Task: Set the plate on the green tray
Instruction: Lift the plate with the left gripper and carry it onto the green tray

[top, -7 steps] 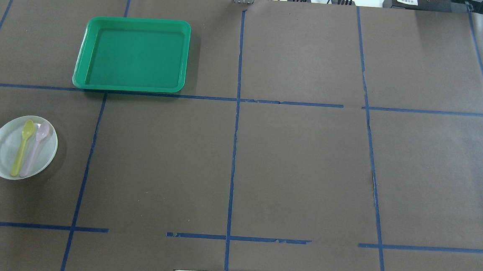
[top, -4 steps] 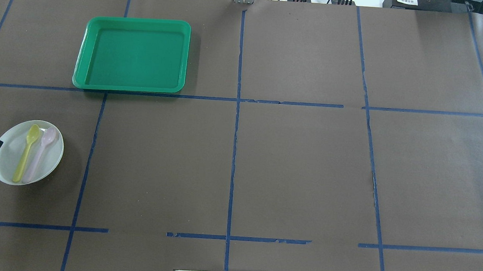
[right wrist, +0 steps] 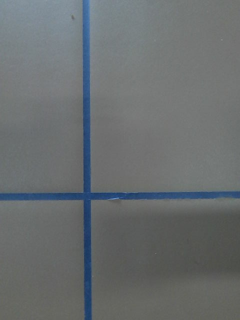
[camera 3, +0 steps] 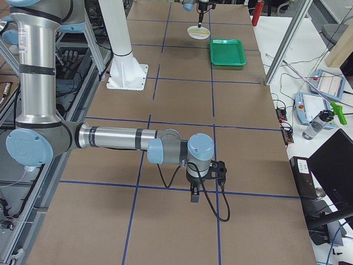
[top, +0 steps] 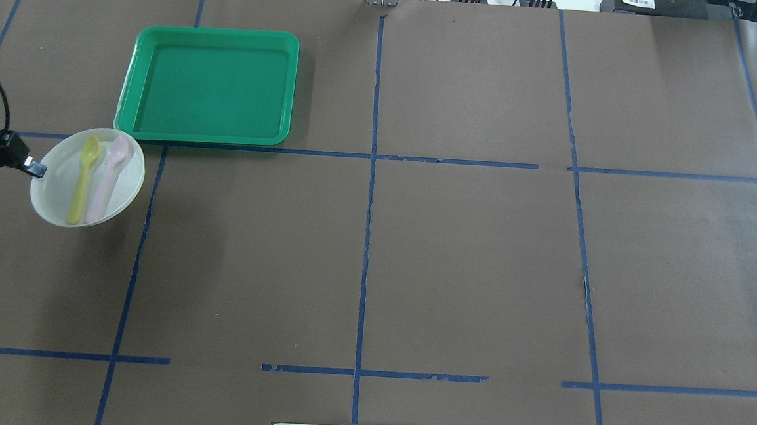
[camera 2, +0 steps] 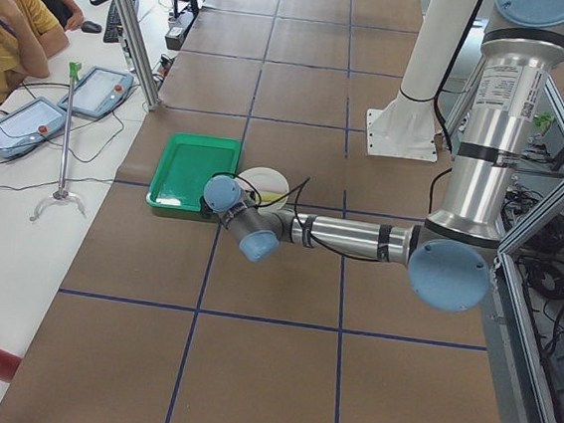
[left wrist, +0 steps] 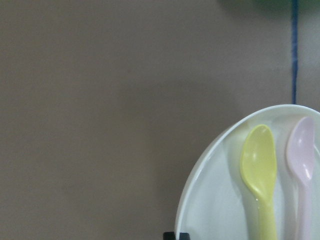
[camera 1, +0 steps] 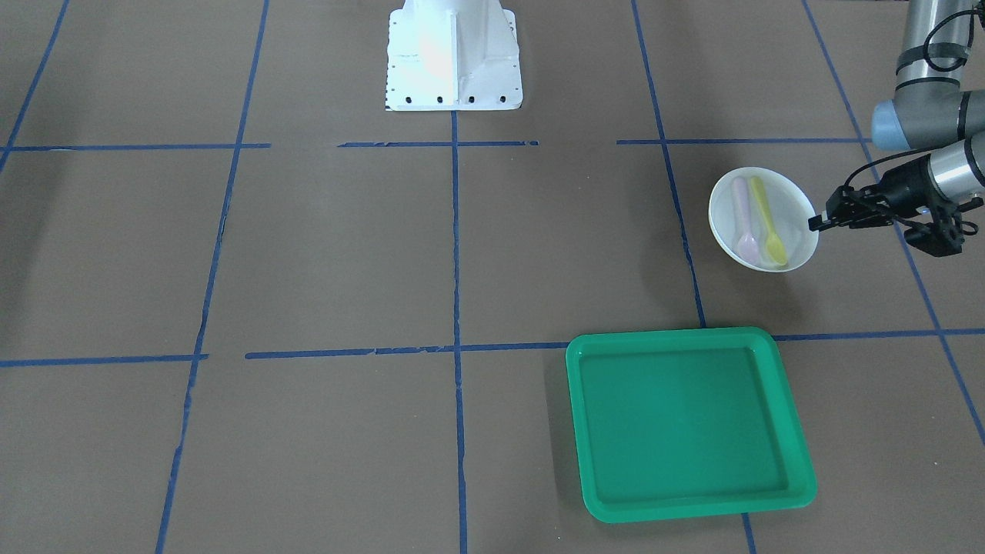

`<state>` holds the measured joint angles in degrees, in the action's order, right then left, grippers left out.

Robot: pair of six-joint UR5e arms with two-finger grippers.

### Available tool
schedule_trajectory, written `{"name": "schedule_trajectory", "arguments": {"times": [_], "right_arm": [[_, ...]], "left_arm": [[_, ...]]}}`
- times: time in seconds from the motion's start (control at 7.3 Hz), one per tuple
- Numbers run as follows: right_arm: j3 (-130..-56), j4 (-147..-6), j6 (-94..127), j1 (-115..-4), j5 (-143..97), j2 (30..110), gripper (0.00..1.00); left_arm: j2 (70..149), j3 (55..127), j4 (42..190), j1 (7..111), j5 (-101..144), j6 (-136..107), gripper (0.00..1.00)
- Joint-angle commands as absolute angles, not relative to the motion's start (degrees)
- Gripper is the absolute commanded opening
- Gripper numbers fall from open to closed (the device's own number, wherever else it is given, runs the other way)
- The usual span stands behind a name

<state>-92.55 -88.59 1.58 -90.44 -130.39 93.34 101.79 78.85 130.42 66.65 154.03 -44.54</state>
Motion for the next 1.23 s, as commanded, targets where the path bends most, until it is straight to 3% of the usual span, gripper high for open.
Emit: {"name": "schedule_trajectory", "arguments": {"times": [0.0, 0.27, 0.41, 0.82, 0.96, 1.1], "right_arm": [[-92.5, -88.6, 1.6, -90.4, -130.4, 93.3, 1.0], [-92.5, -88.6, 1.6, -90.4, -130.4, 93.4, 1.0], [-92.5, -88.6, 1.6, -90.4, -130.4, 93.3, 1.0], [-92.6, -88.7, 1.6, -90.4, -130.3, 93.3, 1.0], [-92.5, -88.6, 1.6, -90.4, -130.3, 93.3, 1.0], [-92.6, -88.6, 1.6, -90.4, -130.4, 93.3, 1.0]], "left_arm": [[116.4, 68.9, 123.6, 67.1, 149.1, -45.2, 0.0], [129.6, 52.1, 125.8, 66.6, 146.4, -45.2, 0.0], [132.5, 45.0, 131.0, 65.9, 142.9, -45.3, 0.0], [132.9, 44.0, 133.1, 63.0, 141.2, -50.2, 0.03], [132.9, 44.1, 134.2, 62.8, 140.1, -51.1, 0.99], [132.8, 44.7, 134.2, 62.8, 140.1, -51.7, 1.0]]}}
